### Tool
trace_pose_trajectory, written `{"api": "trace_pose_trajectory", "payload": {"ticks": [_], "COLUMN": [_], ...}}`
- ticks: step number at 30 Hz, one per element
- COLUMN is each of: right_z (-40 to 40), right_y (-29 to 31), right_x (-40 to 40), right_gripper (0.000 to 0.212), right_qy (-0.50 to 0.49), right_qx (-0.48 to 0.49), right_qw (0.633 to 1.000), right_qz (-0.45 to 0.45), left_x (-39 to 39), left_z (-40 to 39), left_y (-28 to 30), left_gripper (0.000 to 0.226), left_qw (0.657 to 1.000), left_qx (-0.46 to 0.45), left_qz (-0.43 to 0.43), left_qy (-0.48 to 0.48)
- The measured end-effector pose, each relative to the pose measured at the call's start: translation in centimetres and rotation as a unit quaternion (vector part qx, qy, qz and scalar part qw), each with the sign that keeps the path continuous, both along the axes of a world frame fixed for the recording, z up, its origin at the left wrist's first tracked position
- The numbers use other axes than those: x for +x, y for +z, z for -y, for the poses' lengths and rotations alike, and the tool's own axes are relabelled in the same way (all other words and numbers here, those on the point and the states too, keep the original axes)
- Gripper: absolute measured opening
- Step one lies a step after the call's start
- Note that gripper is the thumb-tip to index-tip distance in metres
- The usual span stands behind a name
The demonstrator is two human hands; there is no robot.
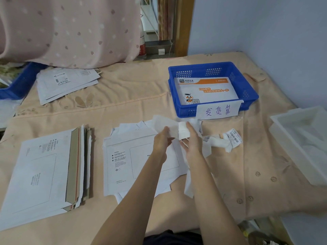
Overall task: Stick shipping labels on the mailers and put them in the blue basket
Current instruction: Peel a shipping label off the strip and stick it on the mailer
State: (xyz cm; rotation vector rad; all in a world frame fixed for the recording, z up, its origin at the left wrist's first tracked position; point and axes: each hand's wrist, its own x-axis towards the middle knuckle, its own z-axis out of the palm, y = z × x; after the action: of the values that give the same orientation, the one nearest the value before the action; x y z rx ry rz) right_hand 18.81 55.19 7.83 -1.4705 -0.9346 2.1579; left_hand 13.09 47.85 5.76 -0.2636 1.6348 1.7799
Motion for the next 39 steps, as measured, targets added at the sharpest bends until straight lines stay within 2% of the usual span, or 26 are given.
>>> {"api": "trace_pose_trajectory", "payload": {"ticks": [2, 4, 8, 14, 20, 28, 32, 36, 39], "right_z": [0.2, 0.3, 0.1, 0.2, 0.6, 1.2, 1.2, 0.4, -2.0], "right_y": [-0.4, -0.7, -0.9, -0.9, -0.4, 0.4, 0.7, 0.4, -0.4], "right_x": [-0.3, -0.4, -0.1, 0.0, 0.1, 0.6, 1.0, 1.9, 4.3], "right_gripper": [0.037, 0.038, 0.024, 0.030, 0.031, 0.026, 0.022, 0.037, 0.037], "right_qy": [0.001, -0.026, -0.046, -0.092, -0.115, -0.179, -0.214, -0.235, -0.224], "right_qx": [0.072, 0.083, 0.021, -0.047, -0.047, -0.054, -0.048, -0.047, -0.033], "right_qw": [0.996, 0.994, 0.997, 0.995, 0.992, 0.982, 0.976, 0.971, 0.973], "right_qz": [0.057, 0.066, 0.051, 0.018, 0.009, -0.012, -0.011, -0.001, 0.037], "left_x": [0.2, 0.5, 0.6, 0.9, 1.5, 2.7, 3.1, 3.4, 1.2], "left_z": [0.0, 0.0, 0.5, 0.6, 0.4, -0.9, -1.5, -2.1, -1.0], "left_y": [-0.2, -0.2, -0.1, -0.1, 0.2, 0.4, 0.4, 0.7, 0.7], "left_gripper": [0.035, 0.035, 0.031, 0.032, 0.036, 0.031, 0.034, 0.031, 0.029], "left_qw": [1.000, 0.999, 0.990, 0.975, 0.965, 0.943, 0.937, 0.942, 0.936], "left_qx": [0.015, 0.041, 0.115, 0.166, 0.195, 0.221, 0.224, 0.215, 0.226], "left_qz": [0.003, 0.021, 0.082, 0.145, 0.171, 0.204, 0.228, 0.214, 0.194], "left_qy": [-0.003, -0.002, -0.014, 0.006, 0.038, 0.139, 0.141, 0.144, 0.186]}}
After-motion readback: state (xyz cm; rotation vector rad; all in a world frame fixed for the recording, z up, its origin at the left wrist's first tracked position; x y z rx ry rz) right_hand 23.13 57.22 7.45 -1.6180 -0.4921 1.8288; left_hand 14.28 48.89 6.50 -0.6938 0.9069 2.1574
